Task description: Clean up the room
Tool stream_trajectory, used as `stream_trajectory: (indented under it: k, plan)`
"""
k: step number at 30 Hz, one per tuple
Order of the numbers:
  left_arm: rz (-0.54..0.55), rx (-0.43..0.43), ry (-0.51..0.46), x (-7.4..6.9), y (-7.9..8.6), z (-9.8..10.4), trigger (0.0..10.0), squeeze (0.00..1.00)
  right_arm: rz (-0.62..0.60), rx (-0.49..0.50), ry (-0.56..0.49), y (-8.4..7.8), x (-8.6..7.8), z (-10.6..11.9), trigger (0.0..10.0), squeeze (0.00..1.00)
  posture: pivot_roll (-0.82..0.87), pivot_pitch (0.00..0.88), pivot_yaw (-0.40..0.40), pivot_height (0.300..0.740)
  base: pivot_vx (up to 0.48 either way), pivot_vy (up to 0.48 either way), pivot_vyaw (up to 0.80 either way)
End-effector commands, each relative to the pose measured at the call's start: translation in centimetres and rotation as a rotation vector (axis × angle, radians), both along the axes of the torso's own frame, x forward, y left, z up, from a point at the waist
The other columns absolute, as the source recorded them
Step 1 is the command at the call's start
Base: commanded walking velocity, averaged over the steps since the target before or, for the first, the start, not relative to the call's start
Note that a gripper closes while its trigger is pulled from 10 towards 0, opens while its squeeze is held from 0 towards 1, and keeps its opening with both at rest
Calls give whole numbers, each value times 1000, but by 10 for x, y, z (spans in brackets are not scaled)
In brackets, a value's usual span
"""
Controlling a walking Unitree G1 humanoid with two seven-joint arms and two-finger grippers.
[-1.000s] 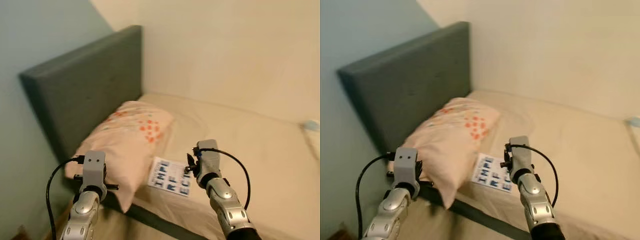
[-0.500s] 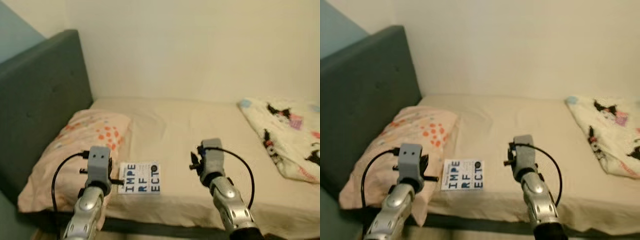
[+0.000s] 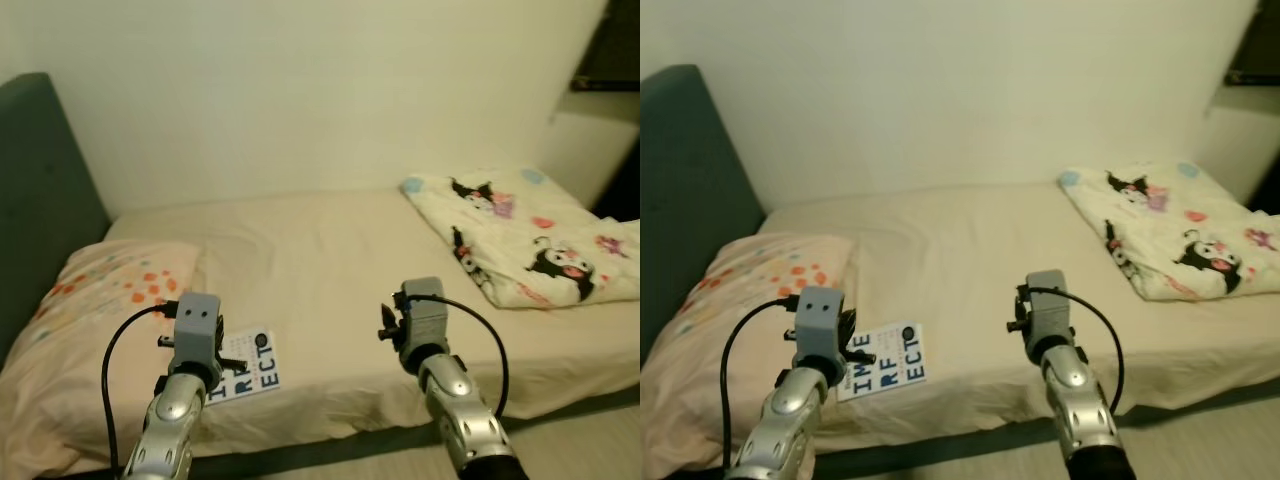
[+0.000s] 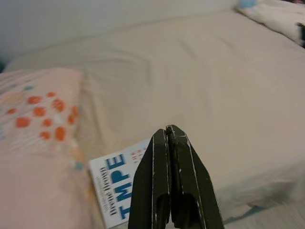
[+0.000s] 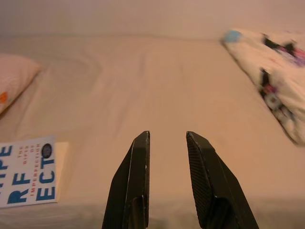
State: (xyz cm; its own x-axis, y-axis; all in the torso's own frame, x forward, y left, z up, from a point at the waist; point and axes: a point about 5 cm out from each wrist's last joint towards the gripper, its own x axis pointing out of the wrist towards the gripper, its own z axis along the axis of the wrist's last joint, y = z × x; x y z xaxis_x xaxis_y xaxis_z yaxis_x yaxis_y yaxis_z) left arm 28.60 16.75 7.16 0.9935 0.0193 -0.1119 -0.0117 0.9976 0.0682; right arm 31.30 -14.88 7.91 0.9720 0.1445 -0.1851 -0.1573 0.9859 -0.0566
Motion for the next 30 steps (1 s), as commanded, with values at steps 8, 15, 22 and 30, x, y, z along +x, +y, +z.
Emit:
stream_trajectory:
  k: [8,15,22,30]
  plan:
    - [-14,9,10,0,-2,-3,10000,0,4,0,-2,2,-2,-1,10000,0,-84,11,-7,723,0,0,-800]
    - [-17,5,8,-1,-3,-3,10000,0,9,-2,-2,2,-2,-1,10000,0,-84,11,-7,723,0,0,-800]
    - [-24,-3,3,-3,-5,-3,10000,0,20,-4,-5,2,-2,0,10000,0,-85,14,-12,723,0,0,-800]
    - [-40,-40,-39,-5,-7,1,10000,0,61,-31,-21,5,-2,3,10000,0,-83,20,-19,723,0,0,-582]
